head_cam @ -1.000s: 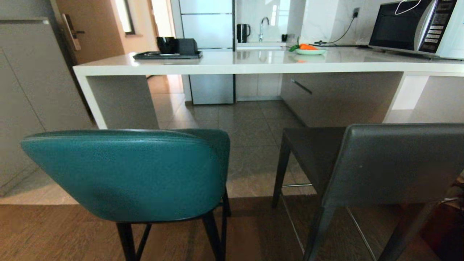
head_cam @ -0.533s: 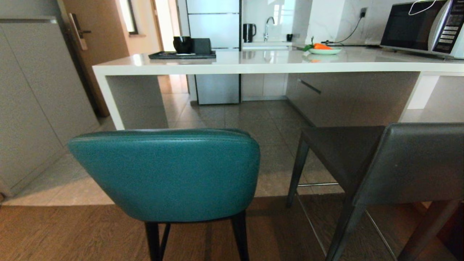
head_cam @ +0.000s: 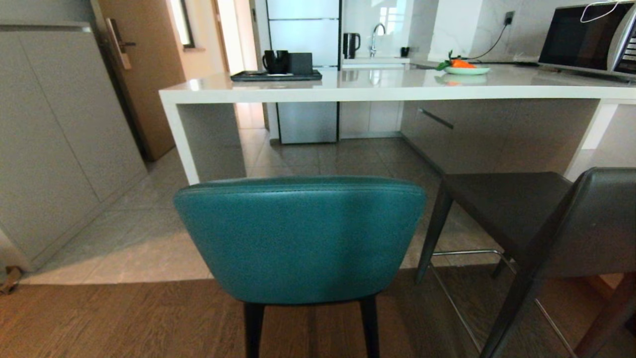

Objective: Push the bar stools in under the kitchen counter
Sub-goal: Push the blue chair back under the dining table

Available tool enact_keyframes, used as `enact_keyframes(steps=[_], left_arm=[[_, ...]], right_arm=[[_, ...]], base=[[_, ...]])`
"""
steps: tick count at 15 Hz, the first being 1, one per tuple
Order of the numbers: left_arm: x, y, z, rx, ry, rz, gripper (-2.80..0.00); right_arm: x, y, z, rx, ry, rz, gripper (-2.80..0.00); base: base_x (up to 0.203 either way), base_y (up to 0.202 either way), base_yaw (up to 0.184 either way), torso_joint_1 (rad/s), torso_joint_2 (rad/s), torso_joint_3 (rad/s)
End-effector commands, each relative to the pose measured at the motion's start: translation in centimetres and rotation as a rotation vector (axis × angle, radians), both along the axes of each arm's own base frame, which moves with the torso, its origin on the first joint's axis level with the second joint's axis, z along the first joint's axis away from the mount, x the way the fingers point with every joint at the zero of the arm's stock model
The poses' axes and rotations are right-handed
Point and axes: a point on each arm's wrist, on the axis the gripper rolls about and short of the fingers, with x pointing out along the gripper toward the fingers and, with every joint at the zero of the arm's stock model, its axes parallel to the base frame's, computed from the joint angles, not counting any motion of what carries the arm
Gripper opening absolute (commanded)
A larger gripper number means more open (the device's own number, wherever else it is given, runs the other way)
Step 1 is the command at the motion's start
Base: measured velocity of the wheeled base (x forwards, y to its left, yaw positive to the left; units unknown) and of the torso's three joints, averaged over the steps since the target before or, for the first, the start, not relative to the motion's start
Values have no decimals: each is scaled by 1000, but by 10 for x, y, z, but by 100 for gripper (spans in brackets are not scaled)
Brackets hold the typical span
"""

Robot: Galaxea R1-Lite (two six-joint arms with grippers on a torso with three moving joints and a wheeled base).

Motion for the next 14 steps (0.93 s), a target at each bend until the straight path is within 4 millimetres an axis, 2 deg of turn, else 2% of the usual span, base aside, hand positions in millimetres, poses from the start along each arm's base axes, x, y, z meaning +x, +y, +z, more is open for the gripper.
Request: enact_keyframes(steps=[1,3,14], left_arm=[[0,0,0,-1,0,1,-280],[0,0,0,-1,0,1,-280],[0,0,0,-33,-6,4,-280]], right_arm=[[2,0,-8,-1,32,1,-280],[2,0,-8,-1,32,1,-280],[2,0,-7,62,26,-2,-280]], base=[[0,157,-2,2,7,3],[0,78,-1,2,0,5],[0,0,0,0,0,0]])
